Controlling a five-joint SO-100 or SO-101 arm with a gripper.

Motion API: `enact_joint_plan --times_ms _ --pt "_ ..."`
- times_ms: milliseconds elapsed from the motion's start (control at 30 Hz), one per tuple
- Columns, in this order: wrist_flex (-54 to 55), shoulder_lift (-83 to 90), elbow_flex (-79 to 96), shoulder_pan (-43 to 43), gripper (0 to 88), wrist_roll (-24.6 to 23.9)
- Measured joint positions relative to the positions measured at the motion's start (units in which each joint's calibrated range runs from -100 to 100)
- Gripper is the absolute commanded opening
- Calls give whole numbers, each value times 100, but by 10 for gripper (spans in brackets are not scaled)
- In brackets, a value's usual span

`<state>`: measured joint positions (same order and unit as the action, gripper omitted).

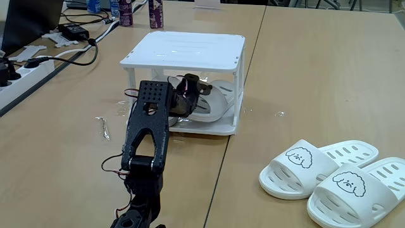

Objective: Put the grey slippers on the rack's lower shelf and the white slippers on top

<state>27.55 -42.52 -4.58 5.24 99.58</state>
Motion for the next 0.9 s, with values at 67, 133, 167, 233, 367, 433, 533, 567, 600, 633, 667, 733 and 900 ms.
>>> enact_joint_plan --times_ms 67,133,167,233,367,433,533,567,600,633,667,733,900 --pt "0 -8 0 -90 189 0" --pt "0 -8 0 -210 209 0" --pt "0 -8 0 -270 212 0" --pt "0 -8 0 -375 247 0" --pt "0 -8 395 -352 312 0" --pt "17 206 809 -345 310 0" --pt "9 751 1465 -270 312 0" --pt "9 882 1635 -255 312 0" --pt "9 998 1779 -255 312 0" --pt "9 1105 1887 -247 312 0" --pt "0 1204 1995 -247 312 0" --pt "0 1468 2291 -232 308 0" --pt "0 2334 3423 -247 306 0"
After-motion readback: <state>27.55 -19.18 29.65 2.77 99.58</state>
